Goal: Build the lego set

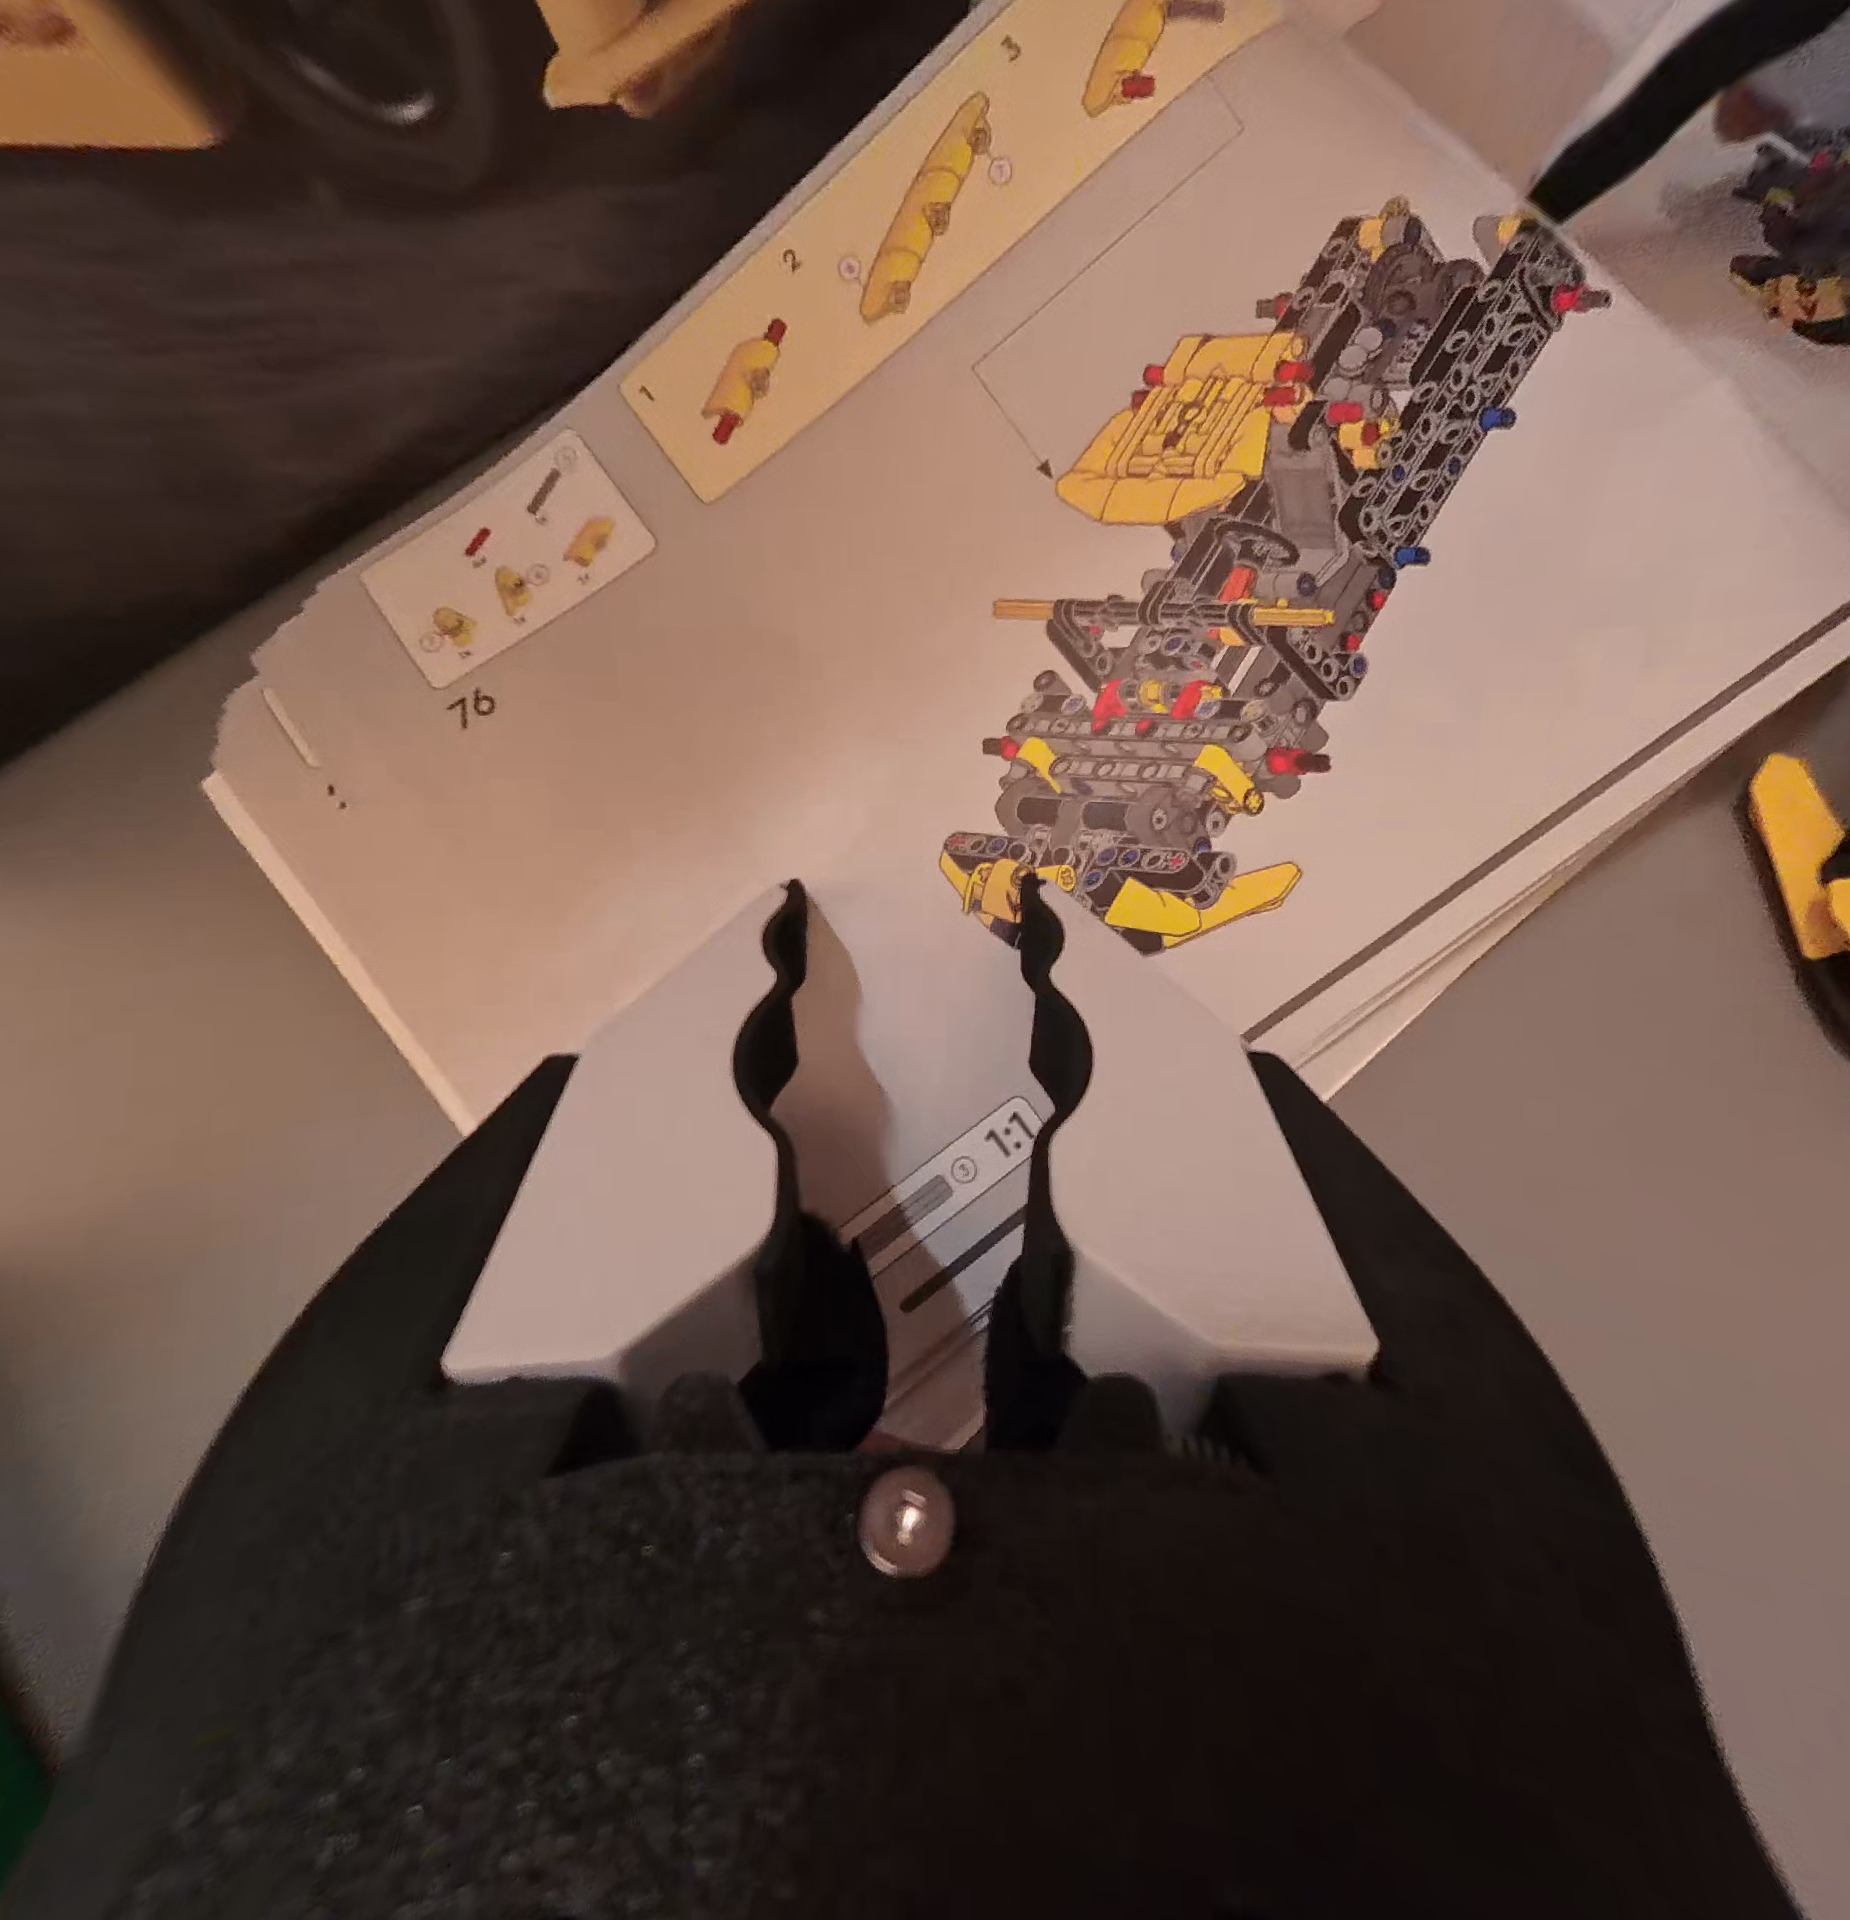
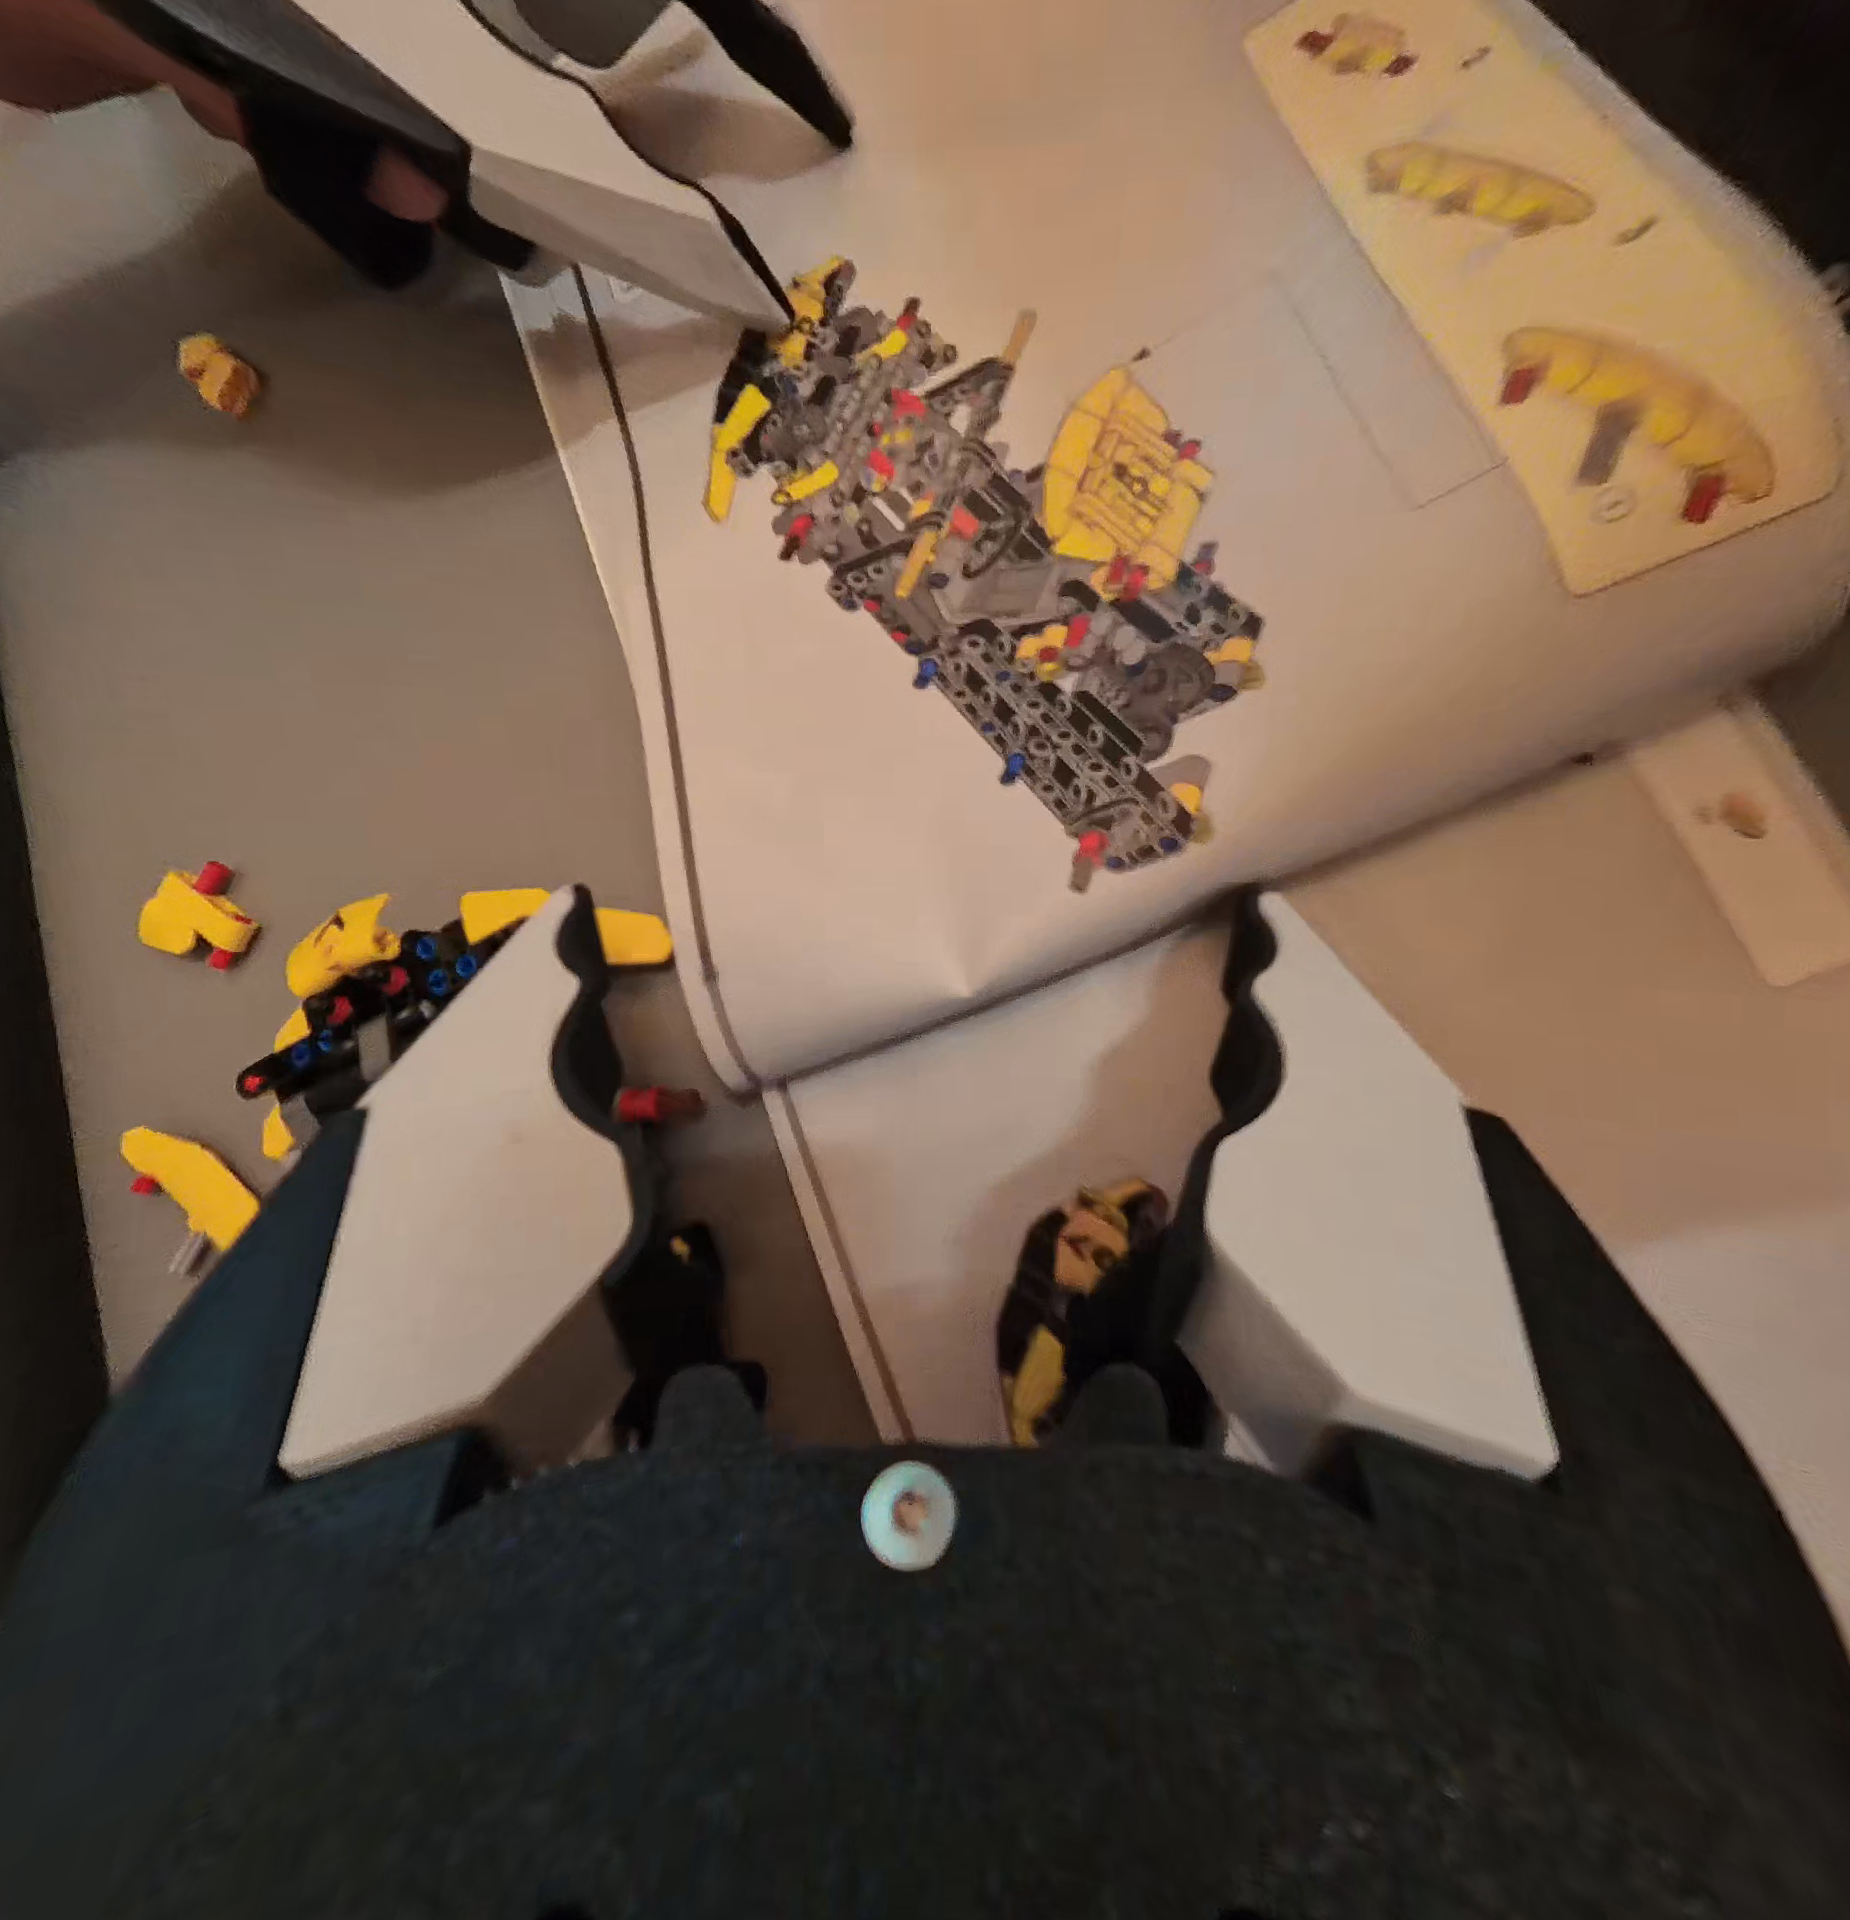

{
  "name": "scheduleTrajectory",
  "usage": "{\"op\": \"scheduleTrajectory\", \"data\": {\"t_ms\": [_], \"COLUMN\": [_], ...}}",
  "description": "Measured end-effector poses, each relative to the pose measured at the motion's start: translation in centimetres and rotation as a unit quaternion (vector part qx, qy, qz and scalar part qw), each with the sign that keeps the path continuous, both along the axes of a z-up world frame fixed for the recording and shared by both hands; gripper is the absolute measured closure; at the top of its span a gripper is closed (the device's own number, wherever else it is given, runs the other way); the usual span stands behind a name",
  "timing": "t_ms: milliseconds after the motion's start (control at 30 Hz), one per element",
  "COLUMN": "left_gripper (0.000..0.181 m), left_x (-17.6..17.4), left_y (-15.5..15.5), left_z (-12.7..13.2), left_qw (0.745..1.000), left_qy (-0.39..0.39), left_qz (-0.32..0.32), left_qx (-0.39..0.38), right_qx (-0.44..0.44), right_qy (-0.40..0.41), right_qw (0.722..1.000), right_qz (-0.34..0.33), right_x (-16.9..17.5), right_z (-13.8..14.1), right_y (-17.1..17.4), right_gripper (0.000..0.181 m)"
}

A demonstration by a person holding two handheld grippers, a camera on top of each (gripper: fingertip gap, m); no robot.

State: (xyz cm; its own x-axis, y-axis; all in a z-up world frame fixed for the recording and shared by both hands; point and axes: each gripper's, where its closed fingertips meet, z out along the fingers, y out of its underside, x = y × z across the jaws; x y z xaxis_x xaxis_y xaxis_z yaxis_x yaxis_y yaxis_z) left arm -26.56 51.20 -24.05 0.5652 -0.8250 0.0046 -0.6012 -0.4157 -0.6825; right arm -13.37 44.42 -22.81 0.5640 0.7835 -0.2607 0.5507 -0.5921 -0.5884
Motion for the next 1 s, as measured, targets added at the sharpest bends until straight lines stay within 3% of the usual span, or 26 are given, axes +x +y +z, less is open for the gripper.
{"op": "scheduleTrajectory", "data": {"t_ms": [233,367,433,667,867,1000], "left_gripper": [0.137,0.137,0.138,0.137,0.137,0.137], "left_x": [2.7,4.9,5.2,1.2,-1.1,-1.5], "left_y": [-0.9,-1.8,-2.1,0.2,1.6,2.5], "left_z": [0.0,0.1,0.3,3.4,2.4,1.9], "left_qw": [1.0,0.999,0.998,0.991,0.979,0.978], "left_qy": [-0.005,-0.014,-0.022,-0.116,-0.144,-0.142], "left_qz": [-0.015,-0.035,-0.039,0.046,0.085,0.108], "left_qx": [-0.014,-0.024,-0.036,-0.054,-0.113,-0.111], "right_qx": [-0.012,-0.001,0.012,-0.08,-0.117,-0.124], "right_qy": [0.002,0.008,0.007,0.11,0.186,0.238], "right_qw": [0.997,0.991,0.991,0.978,0.963,0.955], "right_qz": [-0.079,-0.134,-0.135,-0.159,-0.155,-0.13], "right_x": [0.7,2.0,2.3,2.9,3.2,3.2], "right_z": [-0.2,-0.6,-0.7,-0.3,0.2,0.6], "right_y": [1.7,3.1,3.3,3.1,2.8,2.4], "right_gripper": [0.093,0.132,0.139,0.161,0.171,0.177]}}
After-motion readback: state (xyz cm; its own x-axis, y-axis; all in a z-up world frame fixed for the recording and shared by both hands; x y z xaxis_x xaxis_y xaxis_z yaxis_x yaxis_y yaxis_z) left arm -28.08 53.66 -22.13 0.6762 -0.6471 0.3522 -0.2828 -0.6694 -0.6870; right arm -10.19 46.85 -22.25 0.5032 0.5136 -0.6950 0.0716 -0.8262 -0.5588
